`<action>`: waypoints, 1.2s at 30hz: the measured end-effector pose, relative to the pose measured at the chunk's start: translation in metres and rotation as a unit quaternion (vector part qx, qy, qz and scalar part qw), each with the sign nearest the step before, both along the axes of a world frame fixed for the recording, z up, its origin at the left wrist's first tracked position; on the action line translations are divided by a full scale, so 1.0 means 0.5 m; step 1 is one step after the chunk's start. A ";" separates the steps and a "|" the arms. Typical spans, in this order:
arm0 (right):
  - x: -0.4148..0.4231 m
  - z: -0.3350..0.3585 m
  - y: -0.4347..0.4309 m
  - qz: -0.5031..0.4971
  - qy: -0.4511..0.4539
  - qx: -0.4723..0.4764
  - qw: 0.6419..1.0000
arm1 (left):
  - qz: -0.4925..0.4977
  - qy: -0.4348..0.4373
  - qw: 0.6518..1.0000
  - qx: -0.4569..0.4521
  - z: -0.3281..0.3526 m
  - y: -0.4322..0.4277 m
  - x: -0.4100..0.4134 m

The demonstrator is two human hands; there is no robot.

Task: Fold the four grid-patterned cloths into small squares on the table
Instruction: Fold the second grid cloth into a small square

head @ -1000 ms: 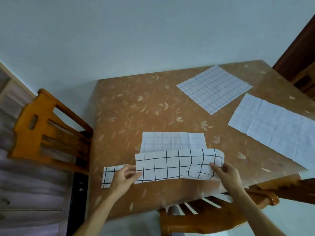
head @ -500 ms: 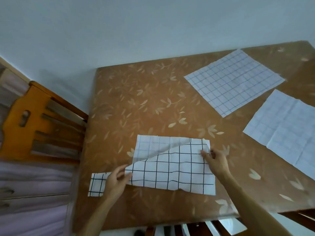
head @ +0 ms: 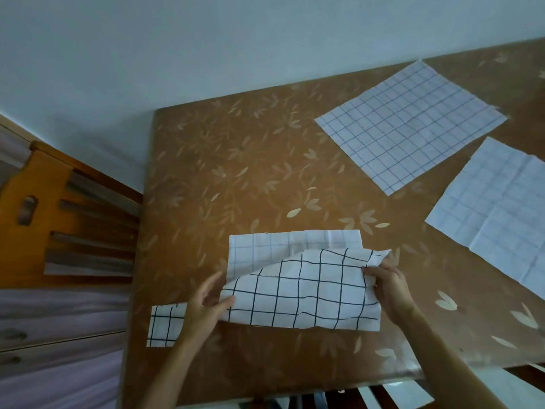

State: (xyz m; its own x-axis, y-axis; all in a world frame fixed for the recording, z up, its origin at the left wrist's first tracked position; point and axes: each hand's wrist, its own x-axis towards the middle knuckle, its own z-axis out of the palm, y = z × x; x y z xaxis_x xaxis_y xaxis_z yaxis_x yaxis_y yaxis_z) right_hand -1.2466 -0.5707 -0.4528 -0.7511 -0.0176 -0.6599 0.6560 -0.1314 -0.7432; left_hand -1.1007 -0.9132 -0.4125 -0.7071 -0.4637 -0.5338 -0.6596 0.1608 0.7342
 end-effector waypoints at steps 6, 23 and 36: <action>0.008 0.019 -0.007 0.081 -0.013 -0.042 0.996 | 0.007 -0.160 0.987 0.020 -0.017 -0.003 -0.019; -0.004 -0.003 -0.011 0.126 0.050 0.150 0.979 | 0.034 0.045 0.998 0.029 -0.007 -0.005 -0.009; -0.004 0.019 -0.010 0.102 0.034 -0.028 0.994 | 0.001 0.105 0.994 0.028 0.051 -0.012 -0.031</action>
